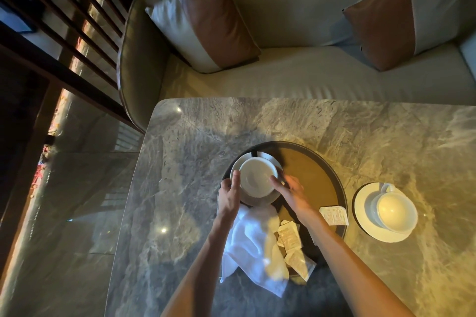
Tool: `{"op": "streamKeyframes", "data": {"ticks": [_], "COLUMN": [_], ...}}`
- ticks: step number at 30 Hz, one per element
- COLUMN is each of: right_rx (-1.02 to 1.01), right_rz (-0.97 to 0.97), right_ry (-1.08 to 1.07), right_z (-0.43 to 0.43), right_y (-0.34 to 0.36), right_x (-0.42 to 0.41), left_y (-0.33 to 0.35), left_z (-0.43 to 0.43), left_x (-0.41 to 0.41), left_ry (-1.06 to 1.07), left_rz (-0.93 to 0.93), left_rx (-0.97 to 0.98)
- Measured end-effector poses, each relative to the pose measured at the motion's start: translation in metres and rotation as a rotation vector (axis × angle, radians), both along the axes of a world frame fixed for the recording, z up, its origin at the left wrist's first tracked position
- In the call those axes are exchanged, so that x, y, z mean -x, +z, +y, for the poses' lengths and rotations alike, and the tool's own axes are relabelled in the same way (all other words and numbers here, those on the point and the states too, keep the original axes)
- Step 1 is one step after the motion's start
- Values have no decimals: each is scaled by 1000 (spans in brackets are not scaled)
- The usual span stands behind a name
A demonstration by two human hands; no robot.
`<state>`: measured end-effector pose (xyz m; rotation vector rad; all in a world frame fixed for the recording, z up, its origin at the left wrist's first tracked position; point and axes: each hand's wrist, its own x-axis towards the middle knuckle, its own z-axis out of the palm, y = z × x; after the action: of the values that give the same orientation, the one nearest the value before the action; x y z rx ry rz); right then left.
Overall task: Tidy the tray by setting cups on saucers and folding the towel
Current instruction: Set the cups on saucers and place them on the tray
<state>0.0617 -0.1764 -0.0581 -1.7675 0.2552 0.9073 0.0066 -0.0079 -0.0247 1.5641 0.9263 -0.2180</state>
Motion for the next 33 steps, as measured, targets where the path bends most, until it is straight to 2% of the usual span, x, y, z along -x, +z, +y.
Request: {"op": "streamKeyframes", "data": {"ticks": [3,5,7,9,11,14,17,21,24,26,29,33], "right_rx": [-97,-111,-55,82,253,345,272,100,-30,-86,-7,2], "right_rz": [-47,-112,-262,-415,-469,-343,-196,-11,59,47,-39,-104], "right_ry": [-23,-125,-289,-489,-645,-680,-630,-571,-585,-604,-494,-420], "right_z": [-10,-35,-77,-134,-195,-265,-296,-300,-297,-295,-300,-306], "right_y": [8,18,31,40,40,31,25,29,28,26,21,18], "right_x": [-2,-2,1,5,6,7,7,7,6,6,12,20], "left_y": [3,6,15,30,37,29,17,13,9,6,0,-3], "left_z": [3,2,-11,-43,-90,-171,-236,-286,-304,-310,-314,-321], "left_x": [1,3,2,-1,-6,-11,-12,-16,-19,-22,-24,-17], "left_ry": [-50,-84,-58,-49,-194,-396,-464,-437,-453,-449,-518,-539], "left_rz": [108,214,141,-44,-93,2,102,50,33,97,202,162], "left_rx": [-144,-342,-575,-653,-636,-427,-291,-259,-295,-271,-237,-199]}}
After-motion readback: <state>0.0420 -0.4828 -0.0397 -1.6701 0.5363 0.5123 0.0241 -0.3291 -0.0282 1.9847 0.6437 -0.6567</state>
